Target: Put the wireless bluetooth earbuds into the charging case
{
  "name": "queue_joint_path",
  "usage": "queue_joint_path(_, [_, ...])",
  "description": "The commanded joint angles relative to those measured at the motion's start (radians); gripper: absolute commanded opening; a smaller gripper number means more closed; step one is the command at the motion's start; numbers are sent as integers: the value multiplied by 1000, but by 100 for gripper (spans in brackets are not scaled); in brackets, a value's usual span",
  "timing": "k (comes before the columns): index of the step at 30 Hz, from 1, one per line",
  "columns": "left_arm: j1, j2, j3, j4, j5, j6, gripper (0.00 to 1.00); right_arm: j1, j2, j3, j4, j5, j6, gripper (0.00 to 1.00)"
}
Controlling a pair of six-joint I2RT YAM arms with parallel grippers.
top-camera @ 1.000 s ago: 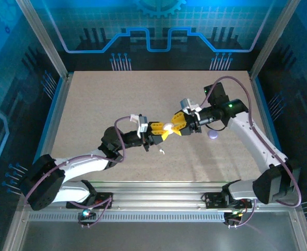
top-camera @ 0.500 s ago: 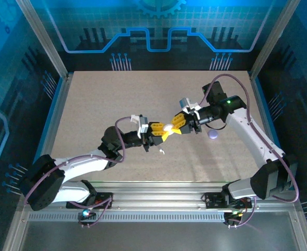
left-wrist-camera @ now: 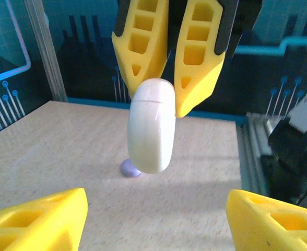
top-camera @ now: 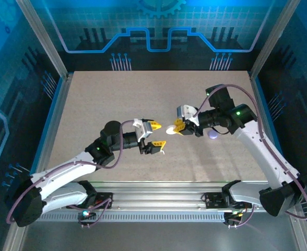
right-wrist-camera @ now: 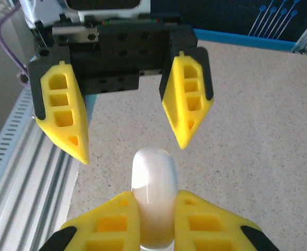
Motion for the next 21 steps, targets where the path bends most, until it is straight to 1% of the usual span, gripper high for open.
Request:
queue_joint_path(1, [4, -27, 41, -219, -20, 168, 71, 52, -11, -15, -2, 115, -15, 4])
queue_joint_path(4, [4, -22, 50, -237, -11, 183, 70, 83, -4, -10, -15, 117, -32, 4])
queue_joint_path(9, [4, -2, 72, -256, 15, 177, 64, 126, 7, -10, -26, 133, -62, 4])
queue_joint_path(17, [3, 4, 72, -216, 20, 167, 63, 172, 28, -10, -32, 164, -80, 4])
queue_joint_path(21, [2, 10, 72, -199, 27, 162, 59, 192, 43, -7, -31, 182, -85, 4])
